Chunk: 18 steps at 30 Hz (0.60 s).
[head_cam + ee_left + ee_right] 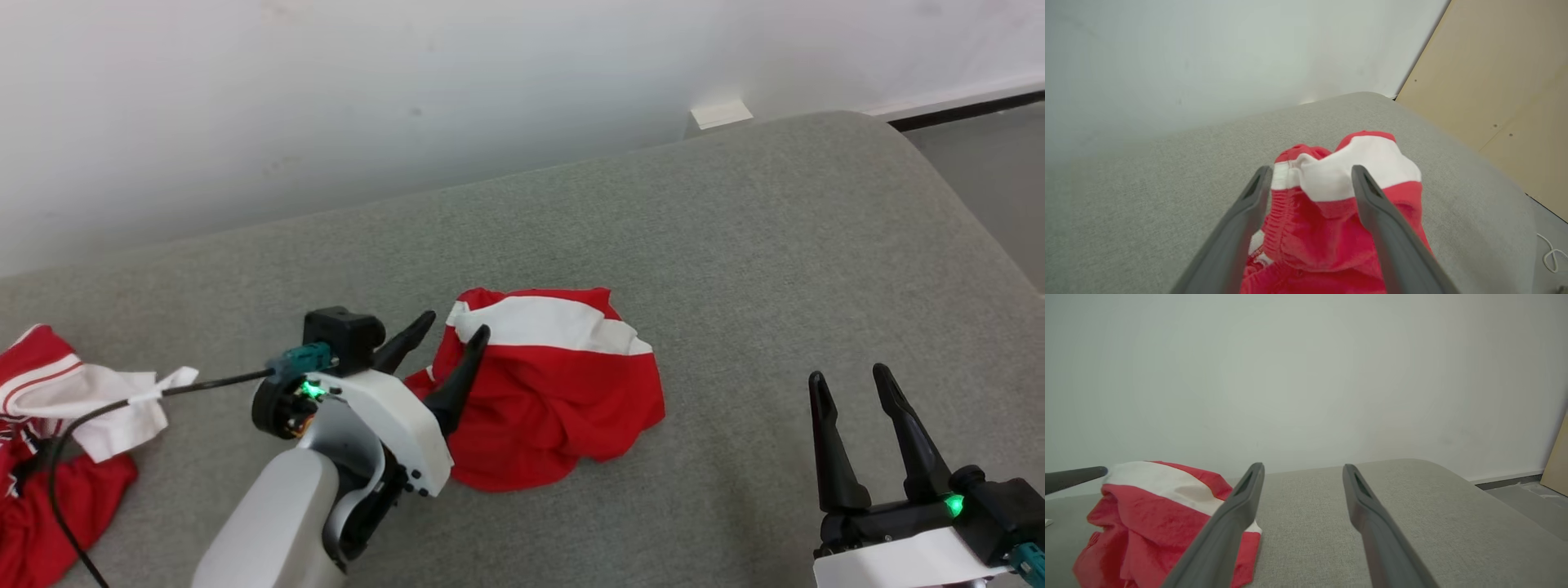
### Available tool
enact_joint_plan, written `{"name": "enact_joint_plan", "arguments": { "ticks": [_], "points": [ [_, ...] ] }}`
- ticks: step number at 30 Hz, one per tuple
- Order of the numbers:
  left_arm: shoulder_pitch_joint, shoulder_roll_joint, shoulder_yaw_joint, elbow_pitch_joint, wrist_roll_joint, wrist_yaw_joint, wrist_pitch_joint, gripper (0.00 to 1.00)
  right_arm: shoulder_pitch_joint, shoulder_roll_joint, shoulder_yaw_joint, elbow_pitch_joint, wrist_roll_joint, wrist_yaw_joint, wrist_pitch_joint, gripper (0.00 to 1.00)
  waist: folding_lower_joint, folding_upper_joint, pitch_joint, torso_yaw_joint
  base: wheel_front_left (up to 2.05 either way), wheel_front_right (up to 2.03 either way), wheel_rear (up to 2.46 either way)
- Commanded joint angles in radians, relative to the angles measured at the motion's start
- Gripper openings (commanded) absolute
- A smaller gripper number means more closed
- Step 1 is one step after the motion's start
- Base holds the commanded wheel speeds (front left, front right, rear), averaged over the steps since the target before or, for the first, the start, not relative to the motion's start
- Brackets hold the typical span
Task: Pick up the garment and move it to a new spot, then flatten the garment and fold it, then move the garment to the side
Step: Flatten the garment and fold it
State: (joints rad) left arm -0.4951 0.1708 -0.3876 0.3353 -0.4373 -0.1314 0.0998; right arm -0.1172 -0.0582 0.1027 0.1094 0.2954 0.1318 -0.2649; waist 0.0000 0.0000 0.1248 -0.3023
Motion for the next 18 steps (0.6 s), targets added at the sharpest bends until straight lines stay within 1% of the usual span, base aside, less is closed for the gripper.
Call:
{"name": "enact_joint_plan", "arguments": {
  "ticks": [1,5,7,8,9,10,14,18],
  "points": [
    [-0.013,0.010,-0.012,0.007,-0.017,0.002,0.016,1.00,-0.007,0.002,-0.001,0.002,0.005,-0.002,0.001,1.00,0.0000,0.0000,0.011,-0.024,0.00,0.00,0.00],
    [-0.033,0.024,-0.050,0.026,-0.065,0.002,0.048,1.00,-0.011,0.005,-0.002,0.003,0.007,-0.002,0.001,1.00,0.0000,0.0000,0.019,-0.046,0.00,0.00,0.00],
    [-0.045,0.028,-0.061,0.033,-0.081,0.002,0.046,1.00,-0.012,0.006,-0.002,0.004,0.008,-0.002,0.001,1.00,0.0000,0.0000,0.020,-0.051,0.00,0.00,0.00],
    [-0.049,0.029,-0.066,0.036,-0.087,0.002,0.041,0.76,-0.013,0.006,-0.001,0.005,0.008,-0.002,0.001,1.00,0.0000,0.0000,0.020,-0.053,0.00,0.00,0.00],
    [-0.054,0.031,-0.068,0.038,-0.093,0.002,0.031,0.23,-0.013,0.006,-0.001,0.006,0.008,-0.002,0.001,1.00,0.0000,0.0000,0.019,-0.054,0.00,0.00,0.00],
    [-0.057,0.033,-0.071,0.043,-0.099,0.002,0.025,0.00,-0.012,0.007,-0.002,0.008,0.007,-0.002,0.001,1.00,0.0000,0.0000,0.017,-0.054,0.00,0.00,0.00],
    [-0.066,0.037,-0.082,0.058,-0.114,0.002,0.002,0.00,-0.001,0.007,-0.001,0.011,0.002,-0.002,0.001,1.00,0.0000,0.0000,0.005,-0.039,0.00,0.00,0.00],
    [-0.057,0.031,-0.079,0.063,-0.115,0.008,-0.040,0.00,0.007,0.007,-0.003,0.013,-0.006,-0.002,0.001,1.00,0.0000,0.0000,-0.011,-0.002,0.00,0.00,0.00]
  ]
}}
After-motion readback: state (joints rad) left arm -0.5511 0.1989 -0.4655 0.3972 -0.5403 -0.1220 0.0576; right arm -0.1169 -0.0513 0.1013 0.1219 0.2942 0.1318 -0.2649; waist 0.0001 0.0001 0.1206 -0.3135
